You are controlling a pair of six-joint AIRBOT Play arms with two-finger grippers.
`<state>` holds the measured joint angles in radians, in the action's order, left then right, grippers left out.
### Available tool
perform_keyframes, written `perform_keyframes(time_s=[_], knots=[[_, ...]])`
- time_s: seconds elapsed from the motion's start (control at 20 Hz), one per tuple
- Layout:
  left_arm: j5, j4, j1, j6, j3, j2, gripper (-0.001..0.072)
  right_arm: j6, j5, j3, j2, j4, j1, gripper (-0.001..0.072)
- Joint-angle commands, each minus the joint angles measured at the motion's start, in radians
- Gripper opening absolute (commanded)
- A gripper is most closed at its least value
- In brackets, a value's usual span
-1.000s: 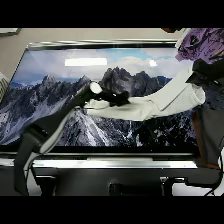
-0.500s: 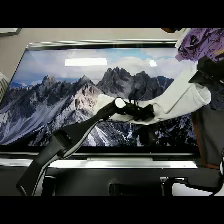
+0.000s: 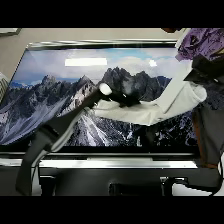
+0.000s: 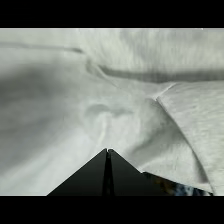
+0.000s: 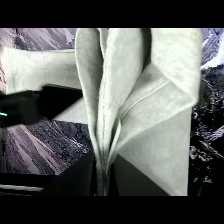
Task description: Fold the clothes and pants, and hang the long-sleeved shirts on hangers.
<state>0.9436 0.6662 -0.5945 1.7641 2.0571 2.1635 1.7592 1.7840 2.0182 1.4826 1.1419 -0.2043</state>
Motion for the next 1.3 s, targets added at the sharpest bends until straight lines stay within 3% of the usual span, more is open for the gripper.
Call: perform_keyframes(time_s=[0.0,0.2,0.55,0.9,1.25], knots=[[0.178,0.347,0.16,0.08,-0.006,-0.147,0.0017,0.099,-0.052,0.001,0.027,0.062,0.113,0.0041],[0.338,0.503,0.381,0.079,-0.005,-0.339,0.0018,0.288,-0.181,0.001,0.068,0.118,0.304,0.0041],[0.468,0.533,0.652,0.076,-0.007,-0.497,0.002,0.491,-0.37,0.001,0.224,0.179,0.589,0.0041],[0.518,0.536,0.735,0.042,-0.007,-0.505,0.002,0.588,-0.516,0.001,0.374,0.159,0.729,0.0041],[0.518,0.536,0.737,0.042,-0.01,-0.504,0.0021,0.61,-0.613,0.001,0.464,0.11,0.765,0.0042]])
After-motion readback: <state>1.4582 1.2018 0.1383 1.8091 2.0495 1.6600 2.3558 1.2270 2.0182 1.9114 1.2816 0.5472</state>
